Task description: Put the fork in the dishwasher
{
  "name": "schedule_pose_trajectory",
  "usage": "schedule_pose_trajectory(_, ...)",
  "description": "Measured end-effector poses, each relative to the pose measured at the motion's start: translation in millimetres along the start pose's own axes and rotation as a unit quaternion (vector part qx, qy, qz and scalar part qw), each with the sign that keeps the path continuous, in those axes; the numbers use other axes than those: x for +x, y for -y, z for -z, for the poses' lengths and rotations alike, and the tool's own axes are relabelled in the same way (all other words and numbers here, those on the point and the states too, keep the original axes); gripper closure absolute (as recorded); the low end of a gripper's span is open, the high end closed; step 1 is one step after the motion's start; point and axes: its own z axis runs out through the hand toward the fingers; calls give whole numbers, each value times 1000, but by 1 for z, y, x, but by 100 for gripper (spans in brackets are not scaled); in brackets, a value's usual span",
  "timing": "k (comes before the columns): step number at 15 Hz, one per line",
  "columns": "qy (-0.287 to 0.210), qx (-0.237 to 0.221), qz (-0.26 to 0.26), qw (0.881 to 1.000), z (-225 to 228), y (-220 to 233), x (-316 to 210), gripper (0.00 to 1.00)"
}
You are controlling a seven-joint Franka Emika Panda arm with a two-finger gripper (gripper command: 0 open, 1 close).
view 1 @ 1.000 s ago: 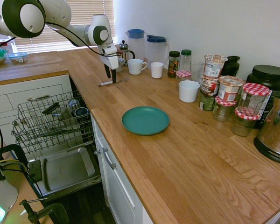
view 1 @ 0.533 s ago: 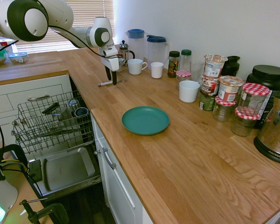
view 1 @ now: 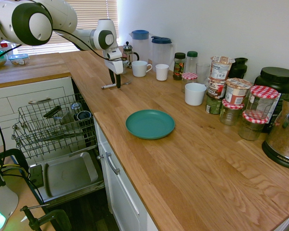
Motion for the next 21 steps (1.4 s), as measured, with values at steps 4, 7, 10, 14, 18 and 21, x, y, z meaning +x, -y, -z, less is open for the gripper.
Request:
schedule_pose_trajectory(4, 0, 0, 0, 1000, 0, 0, 0, 100)
schedule_pose_trajectory(7, 0, 0, -1, 1000, 0, 0, 1, 100)
schedule_pose_trajectory(10, -2, 3, -3, 1000, 0, 0, 4, 100)
schedule_pose_trajectory(14, 2, 3, -7, 1000, 0, 0, 4, 100)
schedule_pose_trajectory(18, 11, -2, -18, 1000, 1, -2, 9, 100)
schedule_pose_trajectory(21, 21, -1, -31, 999, 14, -6, 22, 100)
